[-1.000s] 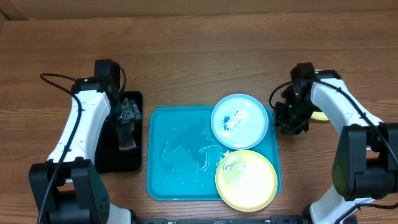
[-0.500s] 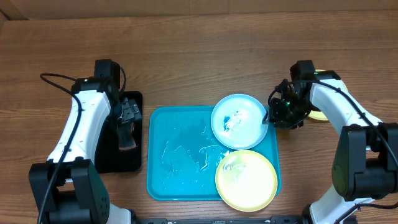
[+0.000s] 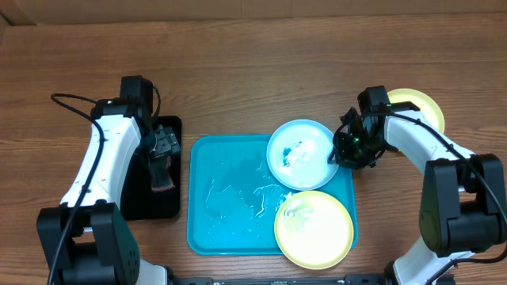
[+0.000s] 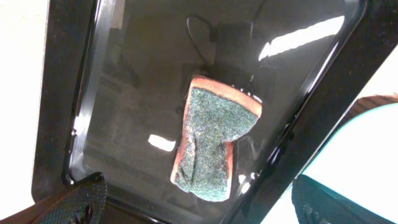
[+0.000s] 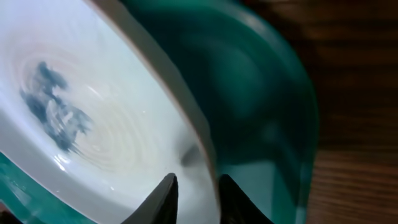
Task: Clean dirty plates on tray and stack at the side
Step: 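Grip the light-blue plate's rim and drag it to the tray center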
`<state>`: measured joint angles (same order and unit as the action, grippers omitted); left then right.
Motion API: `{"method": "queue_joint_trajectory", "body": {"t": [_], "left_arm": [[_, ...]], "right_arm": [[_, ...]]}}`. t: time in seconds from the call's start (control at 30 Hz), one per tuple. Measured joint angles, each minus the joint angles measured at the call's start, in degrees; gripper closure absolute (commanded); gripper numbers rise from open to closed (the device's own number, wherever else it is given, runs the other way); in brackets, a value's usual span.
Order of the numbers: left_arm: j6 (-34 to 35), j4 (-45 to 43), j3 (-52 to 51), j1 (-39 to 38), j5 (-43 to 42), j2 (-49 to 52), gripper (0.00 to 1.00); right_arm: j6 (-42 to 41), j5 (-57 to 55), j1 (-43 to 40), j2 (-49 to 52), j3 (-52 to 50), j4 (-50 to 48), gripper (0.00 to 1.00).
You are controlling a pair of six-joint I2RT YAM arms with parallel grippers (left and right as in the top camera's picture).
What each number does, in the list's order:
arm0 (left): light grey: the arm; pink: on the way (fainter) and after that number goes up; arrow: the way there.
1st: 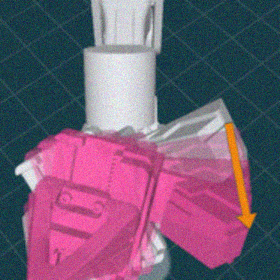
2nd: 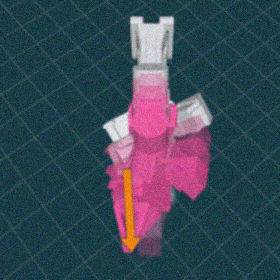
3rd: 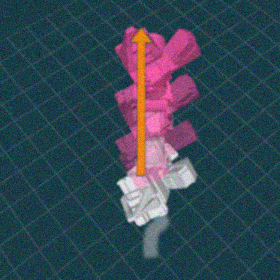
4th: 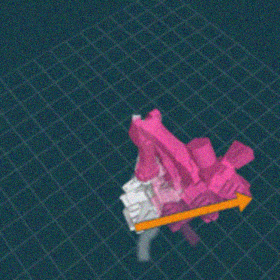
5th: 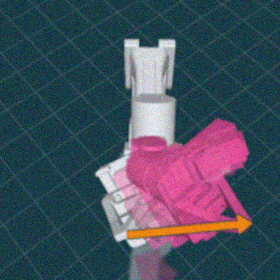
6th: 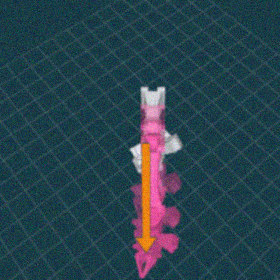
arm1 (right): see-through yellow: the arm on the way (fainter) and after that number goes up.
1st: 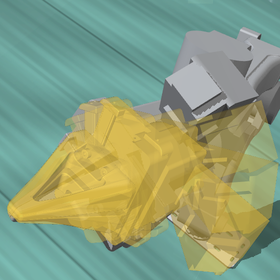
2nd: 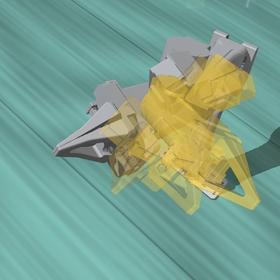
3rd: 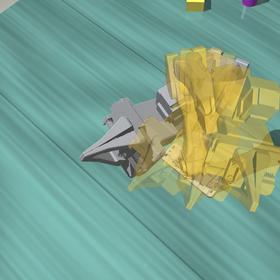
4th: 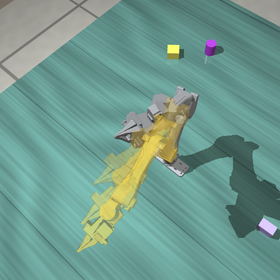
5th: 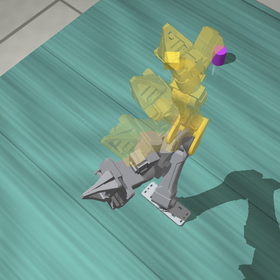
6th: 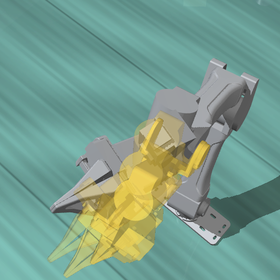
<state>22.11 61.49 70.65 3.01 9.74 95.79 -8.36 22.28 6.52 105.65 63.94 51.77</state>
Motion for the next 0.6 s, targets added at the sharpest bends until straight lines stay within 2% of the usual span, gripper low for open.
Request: {"method": "queue_joint_trajectory", "body": {"t": [0.17,0.3,0.6], "left_arm": [[0.0,0.0,0.0,0.0,0.0,0.0,0.06],[0.0,0.0,0.0,0.0,-0.1,0.0,0.06],[-1.1,0.0,0.0,0.0,-0.1,0.0,0.14]], "right_arm": [[-0.4,0.0,0.0,0.0,0.0,-0.4,0.96],[-0.6,0.0,0.0,0.0,0.0,-0.2,0.96],[0.7,1.6,3.0,0.0,0.0,-1.1,0.96]]}}
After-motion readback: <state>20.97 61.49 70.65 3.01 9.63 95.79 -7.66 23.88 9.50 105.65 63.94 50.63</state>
